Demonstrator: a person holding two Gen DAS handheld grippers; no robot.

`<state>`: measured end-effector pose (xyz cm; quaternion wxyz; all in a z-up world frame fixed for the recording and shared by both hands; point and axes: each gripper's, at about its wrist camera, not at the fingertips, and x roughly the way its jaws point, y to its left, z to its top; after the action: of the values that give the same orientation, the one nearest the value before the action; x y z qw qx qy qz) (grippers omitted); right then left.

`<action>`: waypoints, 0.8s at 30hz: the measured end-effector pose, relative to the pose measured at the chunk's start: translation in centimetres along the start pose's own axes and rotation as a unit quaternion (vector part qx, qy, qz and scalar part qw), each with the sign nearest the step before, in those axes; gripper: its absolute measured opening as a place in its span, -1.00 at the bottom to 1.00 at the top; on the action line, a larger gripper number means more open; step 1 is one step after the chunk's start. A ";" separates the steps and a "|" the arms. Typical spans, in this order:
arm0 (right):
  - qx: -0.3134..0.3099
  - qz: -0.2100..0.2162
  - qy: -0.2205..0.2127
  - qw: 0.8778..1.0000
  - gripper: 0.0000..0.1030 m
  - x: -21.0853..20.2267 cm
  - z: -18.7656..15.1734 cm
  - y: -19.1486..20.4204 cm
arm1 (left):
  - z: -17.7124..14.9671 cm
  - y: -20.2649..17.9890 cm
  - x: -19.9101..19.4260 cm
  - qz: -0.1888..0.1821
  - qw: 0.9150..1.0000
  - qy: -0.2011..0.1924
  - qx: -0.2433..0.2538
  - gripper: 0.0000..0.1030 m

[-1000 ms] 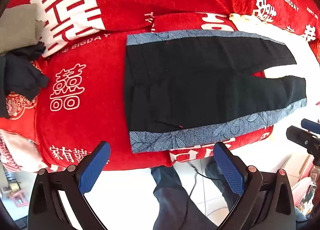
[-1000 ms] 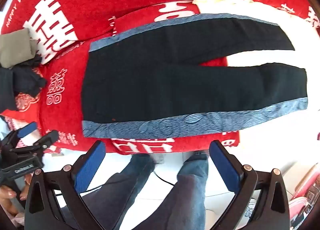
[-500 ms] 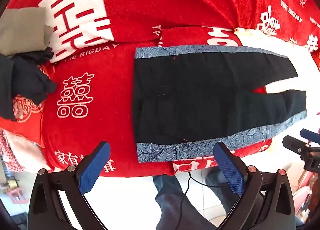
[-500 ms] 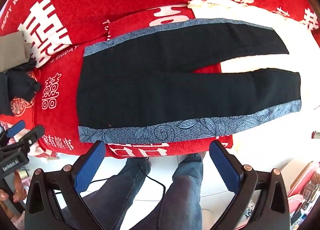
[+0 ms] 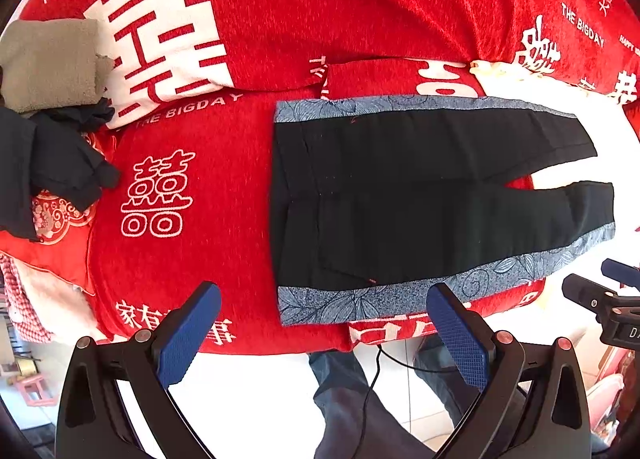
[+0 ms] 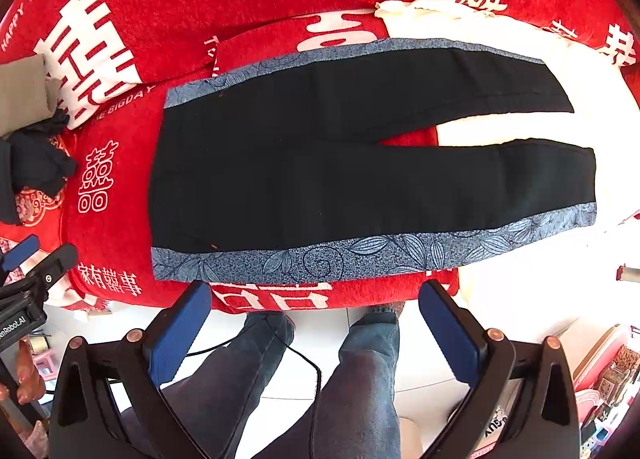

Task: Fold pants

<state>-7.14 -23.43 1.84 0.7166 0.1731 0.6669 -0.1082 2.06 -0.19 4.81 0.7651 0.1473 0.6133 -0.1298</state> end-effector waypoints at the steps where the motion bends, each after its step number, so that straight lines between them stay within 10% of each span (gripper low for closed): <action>1: -0.001 0.000 -0.001 1.000 1.00 -0.1 0.0 0.1 | 0.1 0.0 -0.1 0.002 1.000 -0.001 0.001 1.00; 24: -0.005 0.000 -0.009 1.000 1.00 -0.6 0.2 0.2 | 0.5 -0.6 -1.1 0.006 1.000 -0.020 0.012 1.00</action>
<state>-6.93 -23.41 2.49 0.7233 0.1687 0.6610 -0.1068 2.04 -0.93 5.90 0.7761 0.1580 0.5952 -0.1358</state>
